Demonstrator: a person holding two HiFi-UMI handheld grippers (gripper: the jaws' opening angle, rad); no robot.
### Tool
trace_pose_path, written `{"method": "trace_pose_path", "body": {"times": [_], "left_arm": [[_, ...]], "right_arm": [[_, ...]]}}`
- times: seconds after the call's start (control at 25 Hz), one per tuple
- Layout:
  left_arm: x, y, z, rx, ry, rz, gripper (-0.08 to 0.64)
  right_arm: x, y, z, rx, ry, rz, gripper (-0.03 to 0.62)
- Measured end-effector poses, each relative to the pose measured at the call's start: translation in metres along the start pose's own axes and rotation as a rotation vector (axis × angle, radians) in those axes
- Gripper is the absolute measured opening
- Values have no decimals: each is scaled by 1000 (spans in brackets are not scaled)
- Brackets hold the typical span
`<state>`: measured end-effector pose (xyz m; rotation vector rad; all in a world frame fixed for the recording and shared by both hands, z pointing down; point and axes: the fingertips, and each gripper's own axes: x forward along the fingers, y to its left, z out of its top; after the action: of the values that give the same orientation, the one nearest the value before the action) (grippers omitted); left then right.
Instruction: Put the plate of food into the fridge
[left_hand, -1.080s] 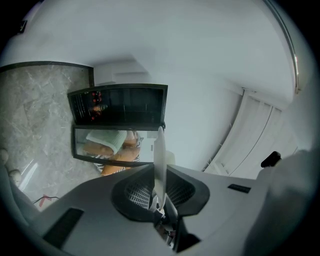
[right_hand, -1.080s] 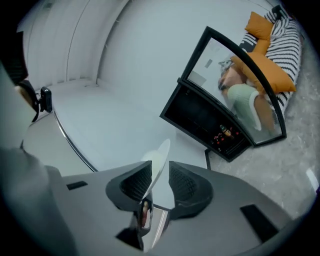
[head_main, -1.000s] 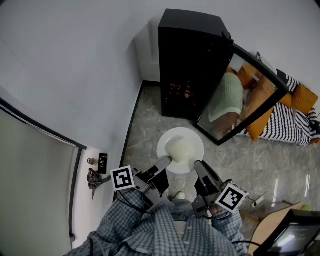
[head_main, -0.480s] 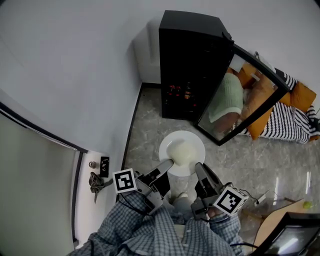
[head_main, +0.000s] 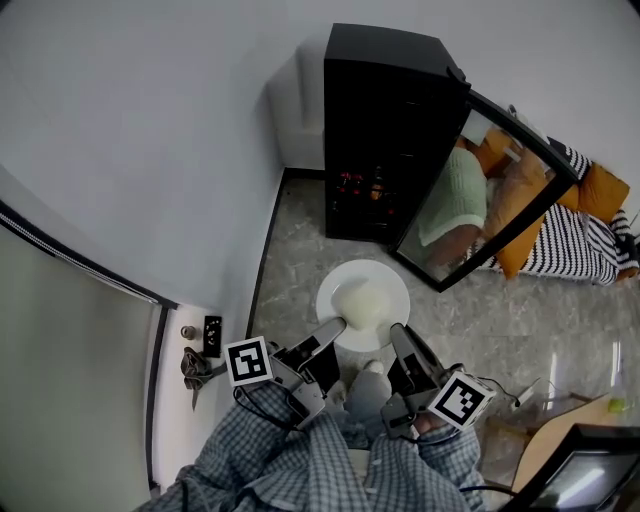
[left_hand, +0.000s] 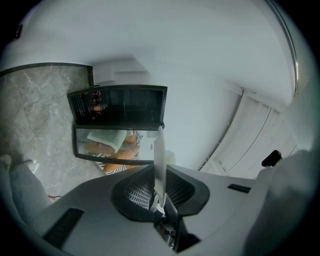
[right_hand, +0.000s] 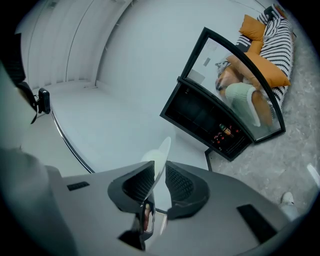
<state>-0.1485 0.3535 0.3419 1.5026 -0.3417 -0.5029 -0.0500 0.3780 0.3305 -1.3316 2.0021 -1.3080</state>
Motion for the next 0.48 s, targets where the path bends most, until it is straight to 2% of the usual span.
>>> {"method": "trace_pose_path", "body": {"times": [0.28, 0.48], "left_arm": [[8, 4, 11, -4, -18, 2, 49], [23, 8, 25, -1, -38, 9, 49]], "right_arm": [[13, -6, 7, -18, 21, 9, 75], [30, -16, 18, 11, 38, 34, 75]]}}
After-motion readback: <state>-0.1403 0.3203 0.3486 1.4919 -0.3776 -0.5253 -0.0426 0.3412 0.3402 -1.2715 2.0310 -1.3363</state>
